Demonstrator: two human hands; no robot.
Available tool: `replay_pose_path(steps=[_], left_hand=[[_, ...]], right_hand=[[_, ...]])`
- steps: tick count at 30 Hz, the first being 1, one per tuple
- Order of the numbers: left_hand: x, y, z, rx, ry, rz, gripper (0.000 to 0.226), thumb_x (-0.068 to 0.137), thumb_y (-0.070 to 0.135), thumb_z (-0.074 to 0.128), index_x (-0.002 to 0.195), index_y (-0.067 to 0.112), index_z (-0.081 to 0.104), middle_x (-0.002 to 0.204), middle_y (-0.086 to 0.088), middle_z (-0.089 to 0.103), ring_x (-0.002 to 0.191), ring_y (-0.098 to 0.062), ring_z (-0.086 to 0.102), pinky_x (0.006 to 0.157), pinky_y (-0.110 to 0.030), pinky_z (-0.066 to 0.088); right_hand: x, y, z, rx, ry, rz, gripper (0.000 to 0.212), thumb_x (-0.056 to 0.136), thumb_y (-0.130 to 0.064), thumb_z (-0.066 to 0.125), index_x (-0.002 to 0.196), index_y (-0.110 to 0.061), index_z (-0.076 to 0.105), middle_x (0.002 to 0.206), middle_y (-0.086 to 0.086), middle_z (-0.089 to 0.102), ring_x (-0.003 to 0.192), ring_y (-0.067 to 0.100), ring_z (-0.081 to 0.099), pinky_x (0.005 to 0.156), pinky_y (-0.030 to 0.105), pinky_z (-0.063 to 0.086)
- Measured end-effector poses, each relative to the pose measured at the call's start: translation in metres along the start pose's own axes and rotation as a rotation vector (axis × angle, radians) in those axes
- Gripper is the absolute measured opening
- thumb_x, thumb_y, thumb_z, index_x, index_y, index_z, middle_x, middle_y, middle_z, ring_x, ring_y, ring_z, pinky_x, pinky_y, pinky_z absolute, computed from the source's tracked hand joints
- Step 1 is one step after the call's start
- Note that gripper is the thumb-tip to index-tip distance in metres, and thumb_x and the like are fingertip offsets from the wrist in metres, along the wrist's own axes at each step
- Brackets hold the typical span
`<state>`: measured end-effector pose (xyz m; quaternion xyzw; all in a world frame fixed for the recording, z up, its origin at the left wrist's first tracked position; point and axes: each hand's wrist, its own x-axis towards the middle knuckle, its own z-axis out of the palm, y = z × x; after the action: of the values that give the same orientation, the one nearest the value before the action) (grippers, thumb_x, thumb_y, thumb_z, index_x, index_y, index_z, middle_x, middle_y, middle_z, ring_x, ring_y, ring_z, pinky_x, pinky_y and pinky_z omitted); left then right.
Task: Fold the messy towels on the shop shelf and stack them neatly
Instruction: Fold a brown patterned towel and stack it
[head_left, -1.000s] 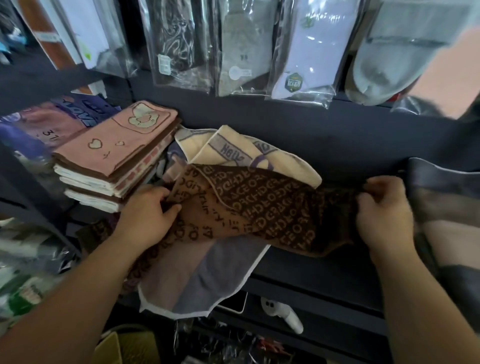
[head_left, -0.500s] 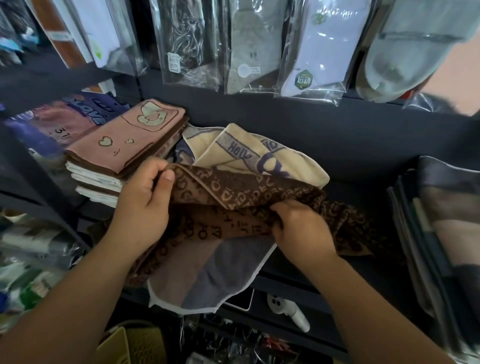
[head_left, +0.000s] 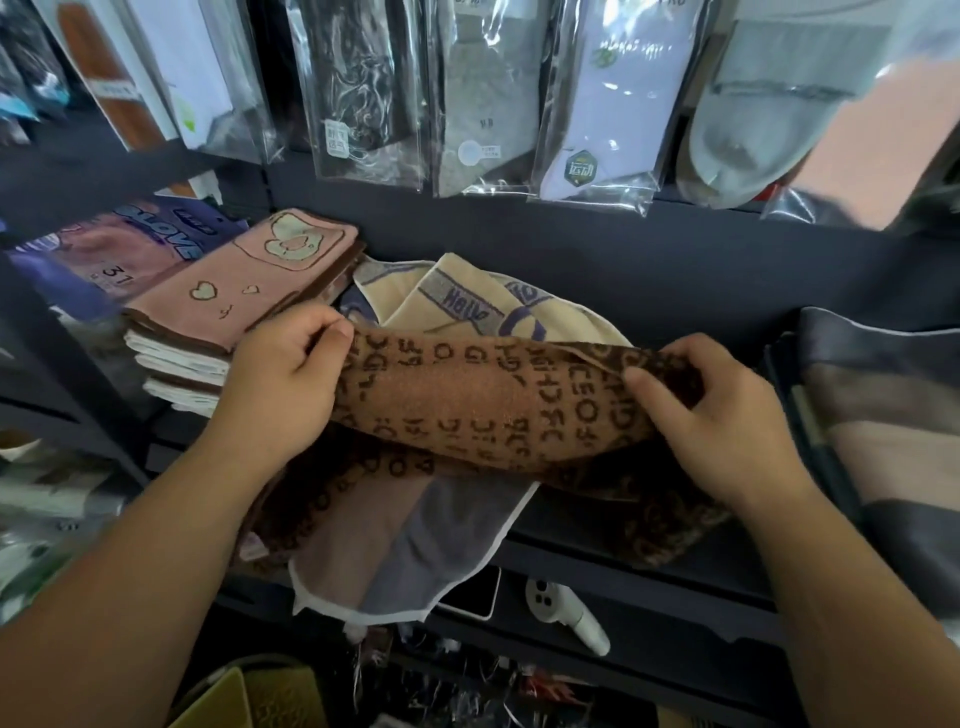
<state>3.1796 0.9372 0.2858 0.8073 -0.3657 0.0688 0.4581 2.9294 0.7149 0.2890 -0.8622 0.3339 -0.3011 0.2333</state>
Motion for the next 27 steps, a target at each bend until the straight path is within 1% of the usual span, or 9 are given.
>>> replay_pose_path(steps=[4, 8, 11, 13, 16, 18, 21, 24, 27], left_hand=[[0.017, 0.018, -0.019, 0.053, -0.152, 0.090, 0.021, 0.100, 0.035, 0.054, 0.081, 0.031, 0.061, 0.079, 0.009, 0.061, 0.078, -0.006, 0.055, 0.072, -0.033, 0.045], [0.036, 0.036, -0.051, 0.106, -0.733, 0.067, 0.052, 0.065, 0.080, 0.060, 0.082, 0.033, 0.071, 0.080, 0.006, 0.069, 0.075, -0.010, 0.063, 0.073, -0.036, 0.048], [0.047, 0.036, -0.060, 0.051, -1.093, -0.089, 0.056, 0.060, 0.068, 0.077, 0.087, 0.018, 0.077, 0.090, -0.009, 0.076, 0.084, -0.020, 0.070, 0.073, -0.025, 0.054], [0.052, 0.032, -0.067, -0.055, -1.173, -0.131, 0.050, 0.063, 0.054, 0.084, 0.092, 0.013, 0.078, 0.097, -0.017, 0.076, 0.087, -0.026, 0.072, 0.074, -0.025, 0.056], [0.060, 0.024, -0.086, -0.330, -1.156, -0.149, 0.071, 0.057, 0.049, 0.094, 0.100, -0.003, 0.073, 0.092, -0.030, 0.071, 0.077, -0.031, 0.071, 0.069, -0.031, 0.059], [0.064, 0.023, -0.093, -0.451, -1.051, -0.169, 0.080, 0.051, 0.045, 0.098, 0.102, -0.010, 0.069, 0.094, -0.037, 0.067, 0.077, -0.036, 0.070, 0.070, -0.037, 0.061], [0.069, 0.025, -0.073, -0.367, -0.887, -0.211, 0.087, 0.041, 0.051, 0.098, 0.102, -0.004, 0.070, 0.101, -0.033, 0.069, 0.084, -0.036, 0.070, 0.074, -0.037, 0.062], [0.071, 0.024, -0.041, -0.204, -0.733, -0.242, 0.064, 0.049, 0.051, 0.095, 0.091, 0.008, 0.076, 0.090, -0.014, 0.076, 0.082, -0.025, 0.073, 0.066, -0.028, 0.059], [0.070, 0.005, -0.008, -0.031, -0.529, -0.238, 0.018, 0.076, 0.027, 0.086, 0.087, 0.018, 0.075, 0.083, -0.005, 0.077, 0.084, -0.025, 0.073, 0.073, -0.031, 0.057]], right_hand=[[0.000, -0.003, -0.040, -0.169, -0.397, -0.023, 0.032, 0.074, -0.049, 0.080, 0.096, -0.036, 0.061, 0.087, -0.018, 0.067, 0.079, -0.004, 0.062, 0.068, 0.022, 0.045], [-0.002, -0.004, -0.082, -0.216, -0.449, -0.036, 0.034, 0.072, -0.017, 0.076, 0.093, -0.041, 0.068, 0.083, -0.022, 0.073, 0.077, -0.004, 0.066, 0.073, 0.027, 0.052], [0.000, -0.004, -0.100, -0.174, -0.379, -0.065, 0.031, 0.072, -0.006, 0.074, 0.080, -0.035, 0.071, 0.072, -0.015, 0.072, 0.067, 0.002, 0.066, 0.068, 0.030, 0.053], [0.000, -0.002, -0.109, -0.106, -0.540, -0.103, 0.031, 0.080, 0.001, 0.071, 0.081, -0.029, 0.074, 0.074, -0.006, 0.074, 0.067, 0.010, 0.068, 0.067, 0.038, 0.054], [-0.007, 0.001, -0.129, 0.245, -0.846, -0.088, 0.014, 0.092, -0.012, 0.070, 0.105, -0.011, 0.075, 0.094, 0.014, 0.077, 0.085, 0.030, 0.074, 0.075, 0.041, 0.060], [-0.003, 0.001, -0.136, 0.342, -0.821, -0.063, 0.025, 0.093, -0.027, 0.071, 0.110, -0.010, 0.073, 0.099, 0.016, 0.076, 0.093, 0.031, 0.074, 0.080, 0.040, 0.059], [0.017, 0.003, -0.128, 0.005, -0.625, -0.160, 0.014, 0.085, -0.028, 0.076, 0.098, -0.032, 0.074, 0.088, -0.006, 0.077, 0.081, 0.012, 0.073, 0.075, 0.032, 0.057], [0.033, 0.012, -0.101, -0.350, -0.521, -0.102, 0.023, 0.071, -0.025, 0.078, 0.087, -0.037, 0.067, 0.070, -0.013, 0.069, 0.068, 0.002, 0.063, 0.064, 0.024, 0.046], [0.042, 0.036, -0.066, -0.468, -0.406, -0.005, 0.022, 0.072, -0.020, 0.075, 0.079, -0.034, 0.059, 0.073, -0.012, 0.060, 0.078, 0.017, 0.064, 0.066, 0.028, 0.046]])
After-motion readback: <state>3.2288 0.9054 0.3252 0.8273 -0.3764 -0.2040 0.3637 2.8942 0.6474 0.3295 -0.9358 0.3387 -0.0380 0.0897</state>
